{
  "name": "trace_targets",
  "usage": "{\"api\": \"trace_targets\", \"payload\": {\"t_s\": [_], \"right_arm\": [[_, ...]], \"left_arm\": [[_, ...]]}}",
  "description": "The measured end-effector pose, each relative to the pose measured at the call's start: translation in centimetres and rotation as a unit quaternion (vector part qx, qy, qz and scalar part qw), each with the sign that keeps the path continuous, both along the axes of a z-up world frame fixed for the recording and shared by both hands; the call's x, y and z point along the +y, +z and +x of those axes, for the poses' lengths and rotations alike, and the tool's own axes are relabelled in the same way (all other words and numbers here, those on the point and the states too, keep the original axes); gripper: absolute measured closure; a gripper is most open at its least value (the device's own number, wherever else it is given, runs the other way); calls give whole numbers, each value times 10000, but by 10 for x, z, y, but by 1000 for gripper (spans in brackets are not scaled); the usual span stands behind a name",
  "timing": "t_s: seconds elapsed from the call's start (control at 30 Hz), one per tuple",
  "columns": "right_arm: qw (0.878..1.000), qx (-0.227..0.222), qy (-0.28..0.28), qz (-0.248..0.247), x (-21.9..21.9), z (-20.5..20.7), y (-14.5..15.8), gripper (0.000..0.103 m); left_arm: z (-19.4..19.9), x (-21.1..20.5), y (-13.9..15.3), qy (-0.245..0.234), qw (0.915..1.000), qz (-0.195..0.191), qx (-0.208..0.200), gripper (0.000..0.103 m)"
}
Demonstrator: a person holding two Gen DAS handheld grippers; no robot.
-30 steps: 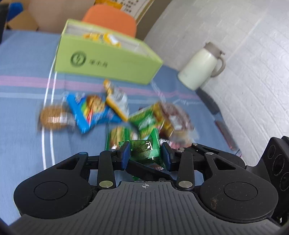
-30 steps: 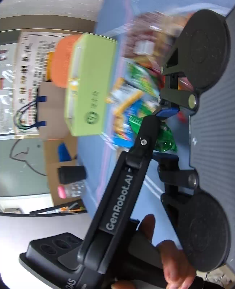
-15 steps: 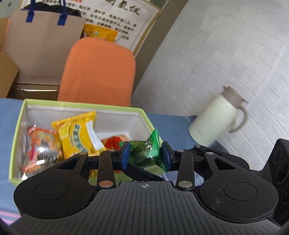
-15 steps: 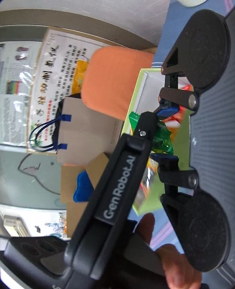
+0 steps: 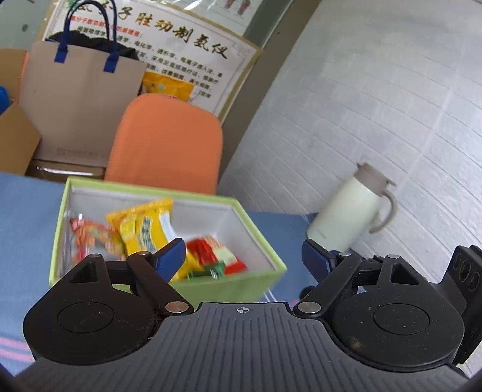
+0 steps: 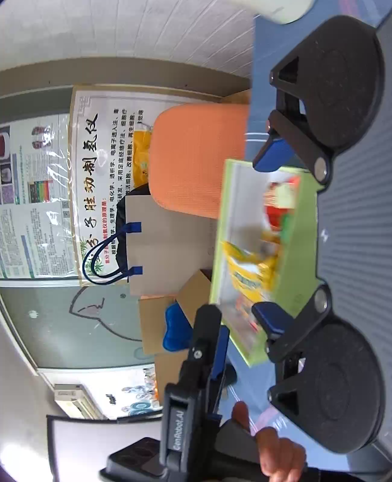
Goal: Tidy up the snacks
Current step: 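Grasp the brown clear-wrapped snack pack with the left tool, then carry the brown pack over the green box and open the left tool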
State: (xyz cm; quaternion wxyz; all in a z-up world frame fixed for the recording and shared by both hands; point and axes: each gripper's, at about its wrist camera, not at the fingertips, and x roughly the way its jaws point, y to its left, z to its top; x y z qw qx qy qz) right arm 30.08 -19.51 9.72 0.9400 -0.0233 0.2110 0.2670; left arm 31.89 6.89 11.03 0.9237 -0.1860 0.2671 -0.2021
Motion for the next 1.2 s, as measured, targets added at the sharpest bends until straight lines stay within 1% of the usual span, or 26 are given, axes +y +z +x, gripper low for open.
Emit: {"api": "trace_targets", "payload": {"t_s": [0.1, 0.17, 0.27, 0.33, 0.4, 0.43, 0.53, 0.63, 0.73, 0.77, 0.8, 0.83, 0.87, 0.9, 0.97, 1.07, 1.2], "right_arm": [[9993, 67, -216, -281, -5, -47, -17, 10], [9981, 165, -417, -428, -7, -74, -30, 10], [9966, 366, -627, -383, -9, -109, -48, 10], [9959, 459, -724, -280, -12, -123, -55, 10], [9949, 517, -833, -254, -14, -123, -58, 10], [9941, 520, -910, -268, -15, -123, -59, 10], [9939, 580, -925, -167, -19, -120, -62, 10], [9940, 726, -812, -43, -18, -108, -71, 10], [9928, 981, -688, 46, -16, -96, -84, 10], [9927, 1008, -657, 50, -15, -95, -87, 10], [9939, 912, -621, -13, -12, -96, -87, 11], [9945, 856, -600, -100, -10, -98, -85, 15], [9949, 795, -600, -162, -8, -99, -82, 17], [9954, 715, -605, -214, -7, -101, -80, 18], [9959, 580, -658, -226, -7, -102, -71, 19], [9970, 304, -647, -309, -6, -96, -54, 19], [9981, 46, -523, -329, -2, -68, -29, 19]], "left_arm": [[-33, -5, -19, -94, 9997, -87, 213, 30], [-51, -13, -36, -169, 9987, -175, 454, 30], [-72, -24, -63, -332, 9945, -430, 895, 31], [-79, -32, -75, -439, 9907, -617, 1129, 31], [-77, -43, -80, -599, 9880, -684, 1247, 32], [-74, -49, -79, -623, 9876, -630, 1299, 33], [-65, -65, -76, -638, 9894, -286, 1274, 33], [-57, -76, -78, -653, 9889, -142, 1331, 33], [-52, -85, -85, -624, 9883, 92, 1389, 34], [-50, -88, -88, -620, 9876, 179, 1431, 43], [-50, -90, -91, -638, 9870, 274, 1447, 59], [-51, -90, -93, -669, 9876, 297, 1392, 65], [-51, -88, -93, -738, 9873, 120, 1401, 84], [-51, -86, -91, -724, 9872, 29, 1423, 86], [-50, -84, -85, -713, 9881, -30, 1364, 87], [-43, -83, -67, -735, 9903, -117, 1177, 87], [-25, -79, -39, -660, 9944, -64, 820, 86]]}}
